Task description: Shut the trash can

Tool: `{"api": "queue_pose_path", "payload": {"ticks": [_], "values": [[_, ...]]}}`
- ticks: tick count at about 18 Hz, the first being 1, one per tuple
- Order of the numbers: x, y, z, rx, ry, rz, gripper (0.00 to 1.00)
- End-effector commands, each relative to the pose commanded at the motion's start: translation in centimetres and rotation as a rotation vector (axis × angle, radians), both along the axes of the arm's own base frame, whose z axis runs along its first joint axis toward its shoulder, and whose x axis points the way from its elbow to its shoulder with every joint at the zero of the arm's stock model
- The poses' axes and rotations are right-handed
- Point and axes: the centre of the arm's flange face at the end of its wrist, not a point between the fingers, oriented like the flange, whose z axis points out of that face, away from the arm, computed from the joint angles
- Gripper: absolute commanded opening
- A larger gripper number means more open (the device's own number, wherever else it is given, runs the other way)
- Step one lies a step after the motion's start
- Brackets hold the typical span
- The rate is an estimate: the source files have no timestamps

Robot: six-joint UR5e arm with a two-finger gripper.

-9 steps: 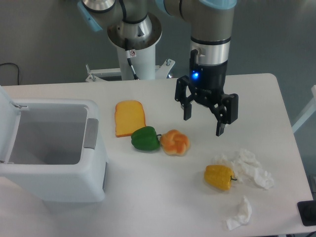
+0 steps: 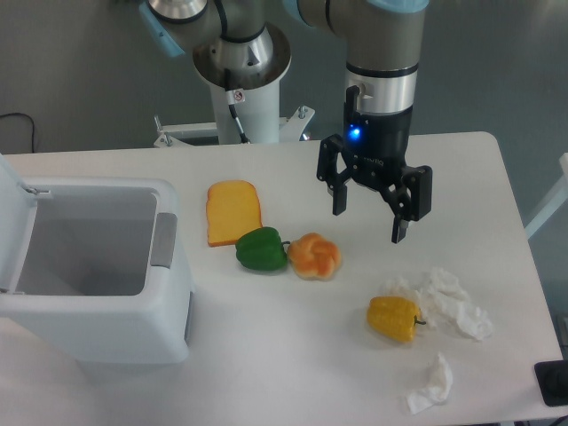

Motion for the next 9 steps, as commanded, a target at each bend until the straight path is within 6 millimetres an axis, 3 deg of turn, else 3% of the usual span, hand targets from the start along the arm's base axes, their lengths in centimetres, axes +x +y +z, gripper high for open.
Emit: {"api": "queue_pose_path", "payload": {"ticks": [9], "values": [[0.33,-0.2,0.5,0.012,0.001,0.0,1.0]]}}
